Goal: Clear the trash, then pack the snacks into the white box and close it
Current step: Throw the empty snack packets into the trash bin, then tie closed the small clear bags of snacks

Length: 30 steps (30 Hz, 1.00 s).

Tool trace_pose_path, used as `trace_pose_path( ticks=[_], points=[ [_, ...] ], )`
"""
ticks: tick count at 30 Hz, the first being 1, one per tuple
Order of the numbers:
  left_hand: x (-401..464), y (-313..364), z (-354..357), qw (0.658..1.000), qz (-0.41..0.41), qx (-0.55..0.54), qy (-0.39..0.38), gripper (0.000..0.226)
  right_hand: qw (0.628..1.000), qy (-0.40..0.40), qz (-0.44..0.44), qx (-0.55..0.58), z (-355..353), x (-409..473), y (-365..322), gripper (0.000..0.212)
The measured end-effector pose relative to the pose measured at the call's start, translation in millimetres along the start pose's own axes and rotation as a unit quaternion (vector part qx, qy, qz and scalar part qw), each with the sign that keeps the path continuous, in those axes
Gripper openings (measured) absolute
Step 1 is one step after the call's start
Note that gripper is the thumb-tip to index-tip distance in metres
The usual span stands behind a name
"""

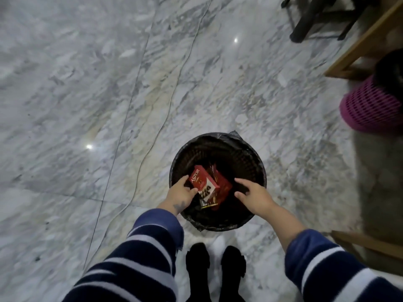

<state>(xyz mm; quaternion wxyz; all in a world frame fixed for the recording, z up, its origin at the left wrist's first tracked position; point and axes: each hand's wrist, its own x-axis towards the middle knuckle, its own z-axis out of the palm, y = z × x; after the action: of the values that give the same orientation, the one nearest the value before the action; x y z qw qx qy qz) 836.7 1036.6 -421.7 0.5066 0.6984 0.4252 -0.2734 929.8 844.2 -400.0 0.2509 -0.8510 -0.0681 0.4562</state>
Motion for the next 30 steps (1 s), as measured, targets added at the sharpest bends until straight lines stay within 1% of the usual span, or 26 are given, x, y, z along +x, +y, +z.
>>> trace_pose_path(
  ticks=[4, 8, 11, 14, 16, 20, 23, 26, 30],
  points=[
    [-57, 50, -16, 0.995, 0.076, 0.07, 0.011, 0.05, 1.0, -0.006, -0.002, -0.025, -44, -51, -22, 0.047],
    [-135, 109, -22, 0.981, 0.134, 0.142, -0.014, 0.046, 0.999, -0.008, -0.004, -0.031, -96, -125, -43, 0.048],
    [-193, 159, -24, 0.957, 0.193, 0.217, -0.024, 0.046, 0.998, 0.026, -0.009, -0.048, -139, -188, -56, 0.048],
    [-248, 205, -15, 0.928, 0.252, 0.274, -0.021, 0.044, 0.994, 0.082, -0.003, -0.072, -175, -253, -54, 0.047],
    [-280, 234, -2, 0.907, 0.285, 0.309, -0.036, 0.044, 0.99, 0.119, 0.013, -0.076, -195, -294, -50, 0.048],
    [-337, 272, 35, 0.843, 0.364, 0.388, -0.08, 0.045, 0.974, 0.216, 0.054, -0.047, -212, -369, -32, 0.048],
    [-374, 282, 72, 0.778, 0.424, 0.451, -0.106, 0.044, 0.957, 0.278, 0.084, -0.005, -202, -428, -7, 0.048],
    [-414, 276, 118, 0.729, 0.464, 0.483, -0.141, 0.044, 0.942, 0.309, 0.127, 0.027, -177, -485, 25, 0.049],
    [-466, 251, 190, 0.644, 0.511, 0.537, -0.188, 0.042, 0.912, 0.349, 0.199, 0.086, -133, -558, 75, 0.047]
  ],
)
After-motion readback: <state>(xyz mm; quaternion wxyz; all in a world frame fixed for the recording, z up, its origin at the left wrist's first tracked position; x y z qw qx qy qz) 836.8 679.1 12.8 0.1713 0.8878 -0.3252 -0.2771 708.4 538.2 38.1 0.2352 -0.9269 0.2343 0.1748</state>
